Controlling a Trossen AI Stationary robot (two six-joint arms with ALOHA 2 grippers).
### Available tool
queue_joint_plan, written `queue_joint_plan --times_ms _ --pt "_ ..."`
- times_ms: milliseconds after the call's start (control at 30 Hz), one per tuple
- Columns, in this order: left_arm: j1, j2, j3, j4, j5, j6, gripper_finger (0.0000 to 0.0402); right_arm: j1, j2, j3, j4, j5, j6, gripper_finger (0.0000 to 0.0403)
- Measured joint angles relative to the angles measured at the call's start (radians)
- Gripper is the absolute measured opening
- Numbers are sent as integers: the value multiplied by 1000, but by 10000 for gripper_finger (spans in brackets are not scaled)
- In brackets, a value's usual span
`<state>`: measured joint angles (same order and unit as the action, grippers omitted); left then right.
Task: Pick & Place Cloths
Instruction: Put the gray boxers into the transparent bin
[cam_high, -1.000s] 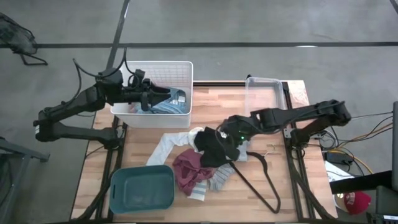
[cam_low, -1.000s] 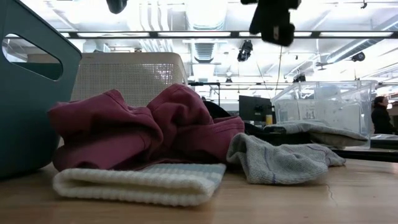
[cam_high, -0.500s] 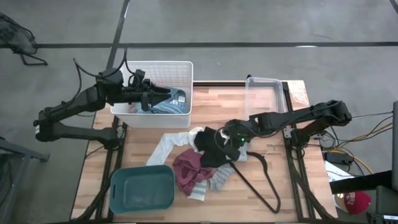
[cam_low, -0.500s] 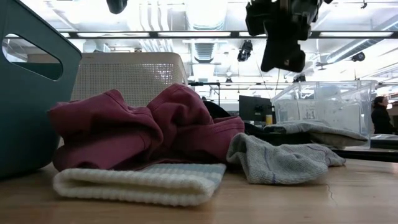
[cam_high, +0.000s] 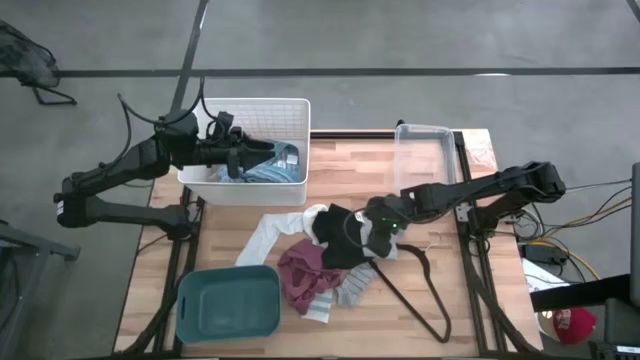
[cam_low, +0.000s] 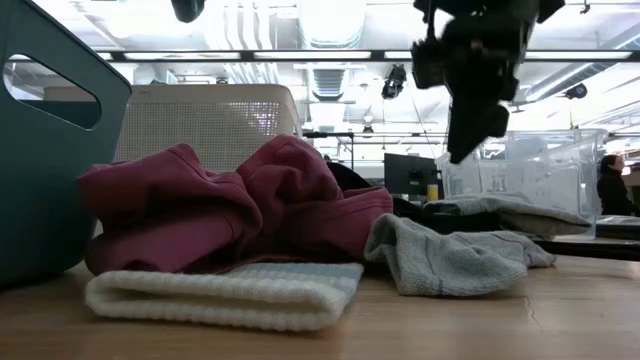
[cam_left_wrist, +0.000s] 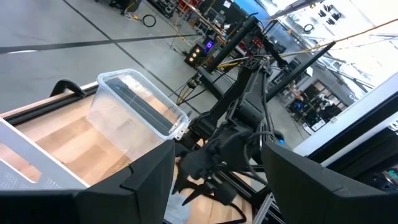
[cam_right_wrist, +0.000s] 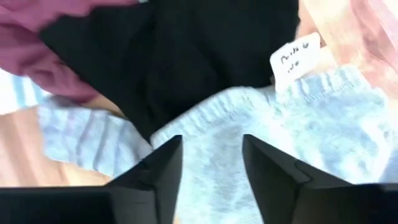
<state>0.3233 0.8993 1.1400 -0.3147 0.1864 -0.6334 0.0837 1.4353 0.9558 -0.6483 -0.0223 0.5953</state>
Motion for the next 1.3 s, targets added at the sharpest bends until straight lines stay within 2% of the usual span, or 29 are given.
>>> queue_joint_plan --times_ms 200,367,500,833,1000,1100,1200,1300 --pt "0 0 0 0 0 17 246 1 0 -27 4 0 -85 213" --pt "0 0 0 0 0 66 246 8 0 -28 8 0 -262 222" --pt "0 0 0 -1 0 72 246 23 10 -29 9 1 -339 219" --pt "0 0 0 0 0 71 246 26 165 -28 5 26 -249 218" --pt "0 0 0 0 -2 63 245 27 214 -22 -4 23 -202 170" --pt "0 0 0 0 -6 59 245 27 224 -4 -8 18 -187 113" --pt "0 -1 0 0 -8 59 245 27 225 34 -11 -4 -188 39" --pt "0 -1 0 0 -12 59 245 27 217 100 -36 -8 -199 18"
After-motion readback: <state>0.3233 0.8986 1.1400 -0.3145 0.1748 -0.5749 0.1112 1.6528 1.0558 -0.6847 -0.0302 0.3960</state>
